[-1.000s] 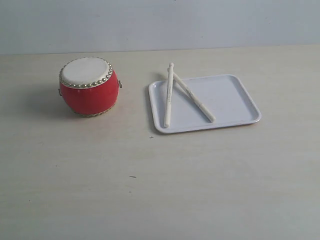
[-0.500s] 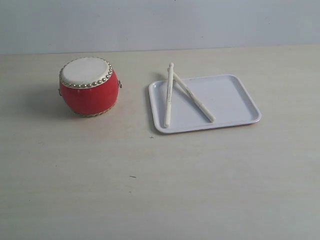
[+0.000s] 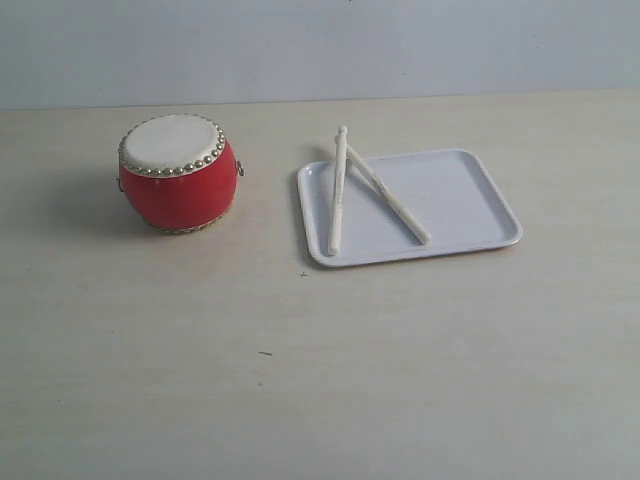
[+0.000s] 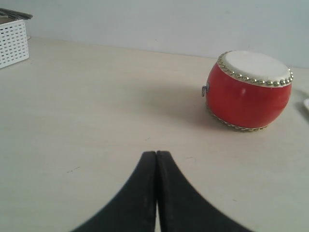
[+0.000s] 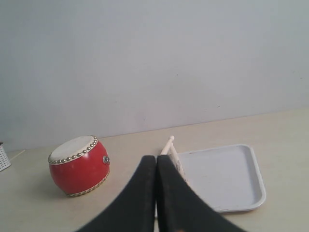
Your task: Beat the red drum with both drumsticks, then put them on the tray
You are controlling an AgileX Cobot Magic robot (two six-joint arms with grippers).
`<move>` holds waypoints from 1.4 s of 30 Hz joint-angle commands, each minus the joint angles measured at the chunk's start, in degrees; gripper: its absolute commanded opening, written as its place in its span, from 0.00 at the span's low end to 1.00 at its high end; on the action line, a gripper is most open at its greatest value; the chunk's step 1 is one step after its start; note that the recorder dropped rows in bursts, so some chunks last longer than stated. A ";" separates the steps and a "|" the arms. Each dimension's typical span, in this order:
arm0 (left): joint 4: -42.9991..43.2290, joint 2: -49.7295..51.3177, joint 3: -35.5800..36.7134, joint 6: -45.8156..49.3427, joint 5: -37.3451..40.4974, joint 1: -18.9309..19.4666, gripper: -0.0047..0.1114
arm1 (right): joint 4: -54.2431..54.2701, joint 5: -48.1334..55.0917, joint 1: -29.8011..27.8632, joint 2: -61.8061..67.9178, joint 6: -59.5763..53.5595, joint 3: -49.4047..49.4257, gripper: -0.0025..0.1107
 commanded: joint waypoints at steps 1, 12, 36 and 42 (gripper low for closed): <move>-0.34 -0.23 0.18 0.46 -0.28 0.17 0.04 | -0.22 0.33 0.02 -0.22 -0.34 0.25 0.02; 0.42 -0.23 0.18 0.45 -0.28 0.17 0.04 | -0.22 0.33 0.02 -0.22 -0.34 0.25 0.02; 1.29 -0.23 0.18 5.30 -0.73 0.06 0.04 | -0.22 0.33 0.02 -0.22 -0.34 0.25 0.02; 1.29 -0.23 0.18 5.30 -0.73 0.06 0.04 | -0.22 0.33 0.02 -0.22 -0.34 0.25 0.02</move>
